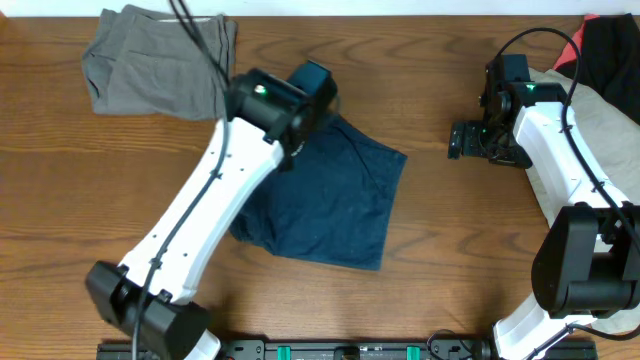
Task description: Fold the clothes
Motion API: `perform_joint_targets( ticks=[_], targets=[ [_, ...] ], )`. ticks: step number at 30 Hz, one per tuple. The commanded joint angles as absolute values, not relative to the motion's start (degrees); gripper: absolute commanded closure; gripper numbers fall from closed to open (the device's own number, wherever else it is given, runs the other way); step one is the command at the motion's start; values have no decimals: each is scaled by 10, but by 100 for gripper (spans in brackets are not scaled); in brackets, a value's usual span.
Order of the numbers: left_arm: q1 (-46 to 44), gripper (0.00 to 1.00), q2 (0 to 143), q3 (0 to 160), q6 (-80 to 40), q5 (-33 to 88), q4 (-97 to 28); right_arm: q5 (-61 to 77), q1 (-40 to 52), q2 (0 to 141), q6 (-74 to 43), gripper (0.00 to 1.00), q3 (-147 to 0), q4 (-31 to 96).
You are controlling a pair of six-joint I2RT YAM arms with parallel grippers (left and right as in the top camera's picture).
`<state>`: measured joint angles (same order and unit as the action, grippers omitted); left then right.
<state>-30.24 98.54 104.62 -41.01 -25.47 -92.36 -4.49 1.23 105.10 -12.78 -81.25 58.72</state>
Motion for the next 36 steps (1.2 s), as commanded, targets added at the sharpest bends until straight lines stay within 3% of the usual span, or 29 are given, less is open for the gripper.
perform_joint_targets(
  ticks=[1, 10, 24, 36],
  targets=[
    [-276, 94, 950, 1060, -427, -274, -968, -45, 11, 1046, -132, 1, -817, 587],
    [-264, 94, 941, 1060, -413, -201, -962, -45, 11, 1046, -132, 1, -817, 587],
    [-268, 94, 942, 1005, -354, -54, -825, -45, 11, 1046, -132, 1, -817, 587],
    [-344, 94, 943, 976, -346, -52, -729, -45, 11, 1046, -132, 1, -817, 587]
  ],
)
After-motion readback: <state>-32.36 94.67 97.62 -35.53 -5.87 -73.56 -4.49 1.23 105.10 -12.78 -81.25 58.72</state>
